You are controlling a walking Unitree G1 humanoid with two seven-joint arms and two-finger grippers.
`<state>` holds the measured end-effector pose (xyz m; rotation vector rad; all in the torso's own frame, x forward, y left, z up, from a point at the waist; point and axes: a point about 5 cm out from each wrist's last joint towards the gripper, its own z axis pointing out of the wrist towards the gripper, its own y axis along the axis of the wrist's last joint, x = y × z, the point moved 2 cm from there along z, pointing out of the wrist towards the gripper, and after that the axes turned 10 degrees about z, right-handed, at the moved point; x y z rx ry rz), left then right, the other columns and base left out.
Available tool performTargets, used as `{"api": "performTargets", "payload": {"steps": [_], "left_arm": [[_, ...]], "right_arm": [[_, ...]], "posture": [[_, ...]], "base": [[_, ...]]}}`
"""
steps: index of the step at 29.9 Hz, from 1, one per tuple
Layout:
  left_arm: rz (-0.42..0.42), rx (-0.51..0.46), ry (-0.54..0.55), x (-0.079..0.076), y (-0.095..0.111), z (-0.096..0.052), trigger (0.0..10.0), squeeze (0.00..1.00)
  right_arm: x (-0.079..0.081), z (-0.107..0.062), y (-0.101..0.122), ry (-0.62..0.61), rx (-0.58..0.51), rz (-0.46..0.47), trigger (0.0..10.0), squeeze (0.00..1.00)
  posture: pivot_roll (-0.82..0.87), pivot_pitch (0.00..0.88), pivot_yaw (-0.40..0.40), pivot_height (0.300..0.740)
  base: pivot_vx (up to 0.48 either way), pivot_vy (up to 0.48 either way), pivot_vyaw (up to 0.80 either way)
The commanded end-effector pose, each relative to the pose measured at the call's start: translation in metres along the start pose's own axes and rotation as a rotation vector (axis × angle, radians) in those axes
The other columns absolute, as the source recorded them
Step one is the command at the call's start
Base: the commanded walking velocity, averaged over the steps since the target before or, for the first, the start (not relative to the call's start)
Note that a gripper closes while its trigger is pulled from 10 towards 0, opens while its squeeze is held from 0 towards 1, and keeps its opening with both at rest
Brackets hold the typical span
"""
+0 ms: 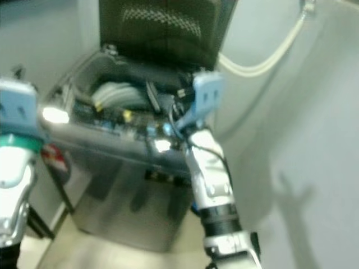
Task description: Clothes washing
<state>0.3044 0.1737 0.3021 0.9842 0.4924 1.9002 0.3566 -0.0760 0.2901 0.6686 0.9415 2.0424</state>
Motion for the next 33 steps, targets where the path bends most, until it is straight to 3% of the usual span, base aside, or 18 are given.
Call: {"api": "performTargets", "payload": {"steps": [1,8,19,26,33], "left_arm": [[-0.002,-0.005,-0.008,-0.002,0.001,0.000,10.0,0.00],[-0.008,0.008,-0.013,-0.004,-0.001,0.001,10.0,0.00],[-0.112,0.131,-0.122,-0.030,-0.016,-0.011,10.0,0.00],[-0.174,0.230,-0.165,-0.045,-0.031,-0.026,10.0,0.00],[-0.168,0.289,-0.185,-0.052,-0.042,-0.036,10.0,0.00]], "right_arm": [[-0.001,-0.001,0.000,-0.001,-0.001,-0.013,10.0,0.00],[0.003,-0.002,-0.003,0.037,0.023,-0.078,10.0,0.00],[0.006,-0.010,-0.015,0.067,0.068,-0.114,10.0,0.00],[0.003,-0.029,-0.043,0.077,0.168,-0.157,10.0,0.00],[-0.001,-0.045,-0.064,0.057,0.247,-0.160,10.0,0.00]], "posture": [[0.16,0.033,-0.088,0.740],[0.16,0.034,-0.085,0.740],[0.16,0.040,-0.082,0.740],[0.17,0.044,-0.082,0.740],[0.17,0.048,-0.082,0.740]], "base": [[-0.296,0.000,0.00],[-0.252,0.000,0.23],[0.000,0.000,0.79],[0.000,0.000,0.79],[0.000,0.000,0.79]]}}
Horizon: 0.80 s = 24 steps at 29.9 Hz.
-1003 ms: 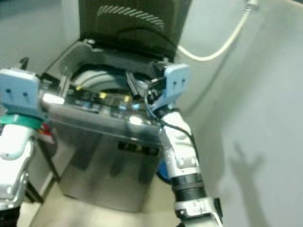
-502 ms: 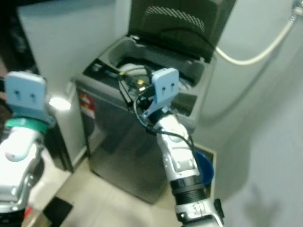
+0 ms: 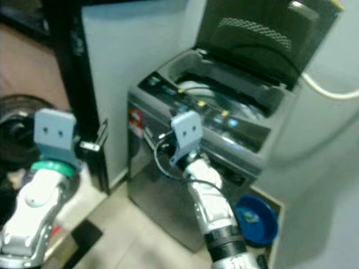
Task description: Clothes washing
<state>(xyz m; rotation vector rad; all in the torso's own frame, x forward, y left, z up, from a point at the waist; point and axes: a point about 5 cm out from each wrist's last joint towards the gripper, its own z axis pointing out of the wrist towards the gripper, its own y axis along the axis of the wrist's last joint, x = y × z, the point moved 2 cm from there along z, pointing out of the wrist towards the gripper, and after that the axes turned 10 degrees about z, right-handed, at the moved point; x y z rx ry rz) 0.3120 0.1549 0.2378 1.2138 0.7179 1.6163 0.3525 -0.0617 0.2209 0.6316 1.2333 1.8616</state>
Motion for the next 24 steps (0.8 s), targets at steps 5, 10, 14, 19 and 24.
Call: {"api": "performTargets", "payload": {"steps": [5,10,14,19,24], "left_arm": [[0.016,0.165,-0.059,-0.019,-0.043,-0.019,10.0,0.00],[0.026,0.266,-0.052,-0.022,-0.072,-0.034,10.0,0.00],[0.040,0.319,-0.043,-0.021,-0.087,-0.042,10.0,0.00],[0.045,0.334,-0.047,-0.022,-0.092,-0.045,10.0,0.00],[0.055,0.336,-0.055,-0.025,-0.095,-0.046,10.0,0.00]], "right_arm": [[-0.019,-0.031,-0.051,-0.158,0.165,0.078,10.0,0.00],[-0.032,-0.054,-0.079,-0.270,0.263,0.116,10.0,0.00],[-0.037,-0.072,-0.097,-0.325,0.330,0.131,10.0,0.00],[-0.040,-0.086,-0.110,-0.359,0.379,0.138,10.0,0.00],[-0.039,-0.093,-0.118,-0.362,0.407,0.132,10.0,0.00]], "posture": [[0.17,0.053,-0.077,0.740],[0.16,0.053,-0.075,0.740],[0.16,0.054,-0.074,0.740],[0.16,0.055,-0.072,0.740],[0.15,0.054,-0.067,0.740]], "base": [[0.000,0.000,0.79],[0.000,0.000,0.78],[0.000,0.000,0.78],[0.000,0.000,0.78],[0.000,0.000,0.78]]}}
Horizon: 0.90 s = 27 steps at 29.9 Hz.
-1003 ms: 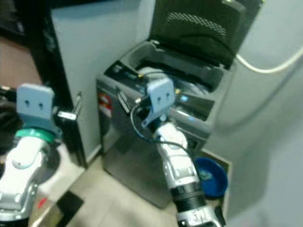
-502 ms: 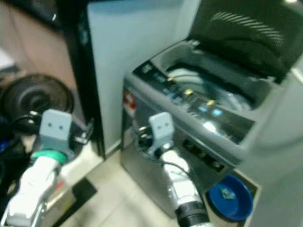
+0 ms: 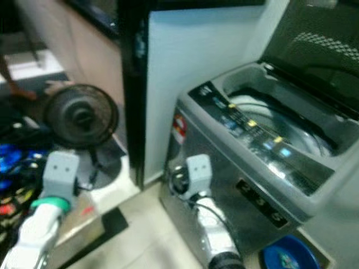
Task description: Clothes washing
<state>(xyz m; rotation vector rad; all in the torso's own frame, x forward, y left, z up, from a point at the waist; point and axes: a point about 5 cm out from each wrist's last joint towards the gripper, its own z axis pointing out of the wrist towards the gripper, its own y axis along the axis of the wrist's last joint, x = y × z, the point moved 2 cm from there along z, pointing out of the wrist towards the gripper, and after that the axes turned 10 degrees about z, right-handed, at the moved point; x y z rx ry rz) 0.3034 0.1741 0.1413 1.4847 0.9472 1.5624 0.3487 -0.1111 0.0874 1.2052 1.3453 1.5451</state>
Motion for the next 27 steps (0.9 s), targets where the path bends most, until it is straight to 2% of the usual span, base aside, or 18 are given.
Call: {"api": "performTargets", "payload": {"steps": [1,5,6,8,10,20,27], "left_arm": [[0.007,0.028,-0.022,-0.007,-0.008,-0.002,10.0,0.00],[0.022,0.068,-0.022,-0.010,-0.024,-0.005,10.0,0.00],[0.036,0.123,-0.027,-0.014,-0.043,-0.011,10.0,0.00],[0.036,0.123,-0.027,-0.014,-0.043,-0.011,10.0,0.00],[0.043,0.166,-0.036,-0.019,-0.057,-0.017,10.0,0.00],[0.051,0.187,-0.039,-0.026,-0.069,-0.021,10.0,0.00],[0.053,0.182,-0.032,-0.029,-0.072,-0.019,10.0,0.00]], "right_arm": [[-0.007,-0.006,-0.009,-0.024,0.027,0.001,10.0,0.00],[-0.007,-0.013,-0.026,-0.017,0.085,-0.035,10.0,0.00],[-0.008,-0.022,-0.042,-0.006,0.140,-0.067,10.0,0.00],[-0.008,-0.022,-0.042,-0.006,0.140,-0.067,10.0,0.00],[-0.010,-0.030,-0.055,-0.006,0.186,-0.081,10.0,0.00],[-0.013,-0.033,-0.061,-0.013,0.201,-0.091,10.0,0.00],[-0.013,-0.032,-0.060,-0.015,0.194,-0.112,10.0,0.00]], "posture": [[0.15,0.054,-0.067,0.740],[0.15,0.054,-0.067,0.740],[0.16,0.054,-0.068,0.740],[0.16,0.054,-0.068,0.740],[0.16,0.054,-0.070,0.740],[0.15,0.049,-0.073,0.740],[0.15,0.042,-0.073,0.740]], "base": [[0.000,0.000,0.78],[0.000,0.000,0.78],[0.000,0.000,0.78],[0.000,0.000,0.78],[0.000,0.000,0.78],[0.028,0.000,0.78],[0.402,0.000,0.00]]}}
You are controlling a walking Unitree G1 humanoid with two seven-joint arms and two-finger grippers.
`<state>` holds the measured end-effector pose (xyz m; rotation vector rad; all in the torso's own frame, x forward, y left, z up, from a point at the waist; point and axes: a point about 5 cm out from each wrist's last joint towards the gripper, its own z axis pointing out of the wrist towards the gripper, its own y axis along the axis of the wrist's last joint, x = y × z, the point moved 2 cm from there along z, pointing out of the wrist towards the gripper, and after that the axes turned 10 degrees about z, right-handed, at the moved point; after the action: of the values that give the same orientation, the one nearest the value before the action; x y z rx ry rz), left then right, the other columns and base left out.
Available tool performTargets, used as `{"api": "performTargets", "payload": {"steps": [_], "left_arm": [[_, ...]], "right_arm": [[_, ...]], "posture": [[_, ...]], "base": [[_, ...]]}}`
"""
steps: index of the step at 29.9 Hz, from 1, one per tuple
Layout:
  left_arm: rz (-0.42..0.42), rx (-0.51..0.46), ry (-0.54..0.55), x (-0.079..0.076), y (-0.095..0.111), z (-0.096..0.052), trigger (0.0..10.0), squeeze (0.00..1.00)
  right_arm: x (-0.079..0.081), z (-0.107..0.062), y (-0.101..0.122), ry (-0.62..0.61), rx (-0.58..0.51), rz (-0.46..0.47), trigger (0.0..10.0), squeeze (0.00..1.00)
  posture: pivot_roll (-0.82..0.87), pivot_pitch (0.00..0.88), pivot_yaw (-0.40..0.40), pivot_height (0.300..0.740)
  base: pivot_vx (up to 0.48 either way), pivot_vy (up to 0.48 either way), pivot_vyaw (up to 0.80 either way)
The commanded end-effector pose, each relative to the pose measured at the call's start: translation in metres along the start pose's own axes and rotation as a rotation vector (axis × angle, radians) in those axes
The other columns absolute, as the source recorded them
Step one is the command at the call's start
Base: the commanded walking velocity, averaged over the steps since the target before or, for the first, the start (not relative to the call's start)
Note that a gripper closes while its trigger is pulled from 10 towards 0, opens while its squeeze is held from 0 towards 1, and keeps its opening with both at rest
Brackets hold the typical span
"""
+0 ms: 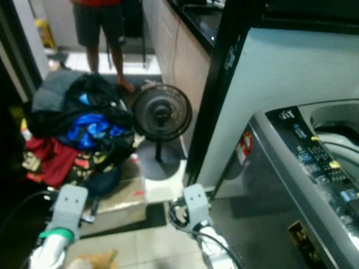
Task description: Clothes washing
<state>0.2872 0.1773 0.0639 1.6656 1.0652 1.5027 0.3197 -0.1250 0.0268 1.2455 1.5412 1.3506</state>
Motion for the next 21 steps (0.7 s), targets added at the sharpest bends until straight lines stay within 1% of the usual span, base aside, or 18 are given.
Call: {"api": "performTargets", "payload": {"steps": [1,11,13,16,21], "left_arm": [[0.010,0.000,0.008,0.001,-0.002,0.000,10.0,0.00],[0.012,-0.010,0.010,0.001,-0.001,0.002,10.0,0.00],[0.012,-0.015,0.013,0.001,-0.001,0.003,10.0,0.00],[0.013,-0.020,0.015,0.001,0.000,0.003,10.0,0.00],[0.011,-0.029,0.018,0.002,0.002,0.004,10.0,0.00]], "right_arm": [[0.003,0.000,-0.001,0.008,0.003,-0.011,10.0,0.00],[0.002,0.001,-0.001,0.006,-0.002,-0.019,10.0,0.00],[0.001,0.002,0.002,0.002,-0.016,-0.027,10.0,0.00],[-0.001,0.004,0.007,-0.009,-0.038,-0.016,10.0,0.00],[-0.004,0.007,0.014,-0.021,-0.059,-0.022,10.0,0.00]], "posture": [[0.15,0.042,-0.073,0.740],[0.14,0.040,-0.073,0.740],[0.14,0.043,-0.071,0.740],[0.14,0.044,-0.070,0.740],[0.14,0.045,-0.069,0.740]], "base": [[0.416,0.000,0.00],[0.406,0.000,0.00],[0.388,0.000,0.00],[0.382,0.000,0.47],[0.379,0.000,0.79]]}}
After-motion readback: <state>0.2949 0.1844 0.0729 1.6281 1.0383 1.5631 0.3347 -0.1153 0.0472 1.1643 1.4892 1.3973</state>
